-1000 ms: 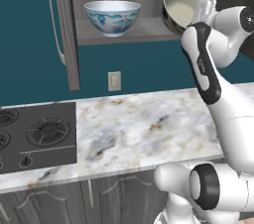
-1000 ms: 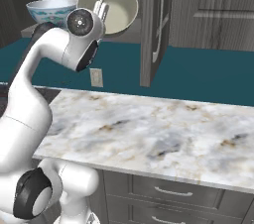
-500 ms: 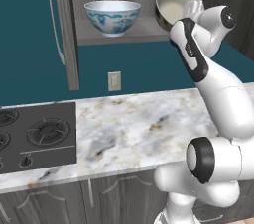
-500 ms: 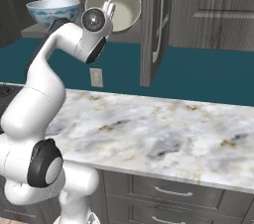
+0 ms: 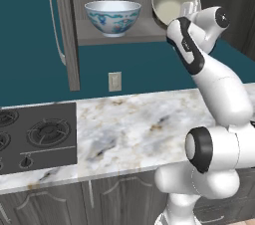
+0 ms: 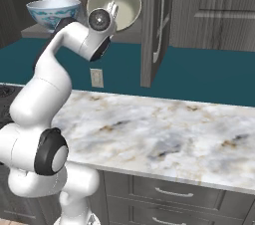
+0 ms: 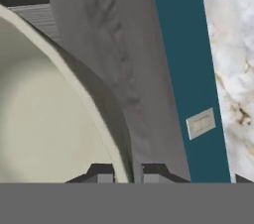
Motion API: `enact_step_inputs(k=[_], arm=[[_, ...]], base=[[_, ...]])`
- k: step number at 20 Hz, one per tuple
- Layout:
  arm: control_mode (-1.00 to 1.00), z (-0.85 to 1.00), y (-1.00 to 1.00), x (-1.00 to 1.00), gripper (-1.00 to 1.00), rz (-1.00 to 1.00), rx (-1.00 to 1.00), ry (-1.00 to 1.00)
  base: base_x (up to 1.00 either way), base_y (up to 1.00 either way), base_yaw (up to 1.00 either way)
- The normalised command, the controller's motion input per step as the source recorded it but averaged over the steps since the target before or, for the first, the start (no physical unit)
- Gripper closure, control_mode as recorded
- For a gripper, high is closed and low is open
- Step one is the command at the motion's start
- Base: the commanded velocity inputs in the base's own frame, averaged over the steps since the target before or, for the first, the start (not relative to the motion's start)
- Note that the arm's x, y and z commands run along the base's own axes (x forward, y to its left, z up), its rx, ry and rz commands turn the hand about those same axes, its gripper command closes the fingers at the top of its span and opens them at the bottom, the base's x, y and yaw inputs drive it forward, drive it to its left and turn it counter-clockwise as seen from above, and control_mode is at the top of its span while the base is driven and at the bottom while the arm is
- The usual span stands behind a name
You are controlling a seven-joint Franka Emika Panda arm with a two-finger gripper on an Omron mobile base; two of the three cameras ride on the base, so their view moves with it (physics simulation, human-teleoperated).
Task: Open the cabinet. Pick the bowls from the counter and place them in the cabinet. Then close the cabinet.
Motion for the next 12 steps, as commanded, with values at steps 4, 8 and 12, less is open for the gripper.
enact_step_inputs(k=[4,8,12], arm=[[-1.00,0.13,-0.02,-0.34,-1.00,0.00,-0.01,-0.14],[-1.00,0.12,0.00,-0.77,-1.00,0.00,-0.05,-0.30],[-1.00,0.01,0.00,-0.40,-1.00,0.00,-0.06,-0.24]], base=[[0.00,0.00,0.00],[0.00,0.00,0.00],[0.00,0.00,0.00]])
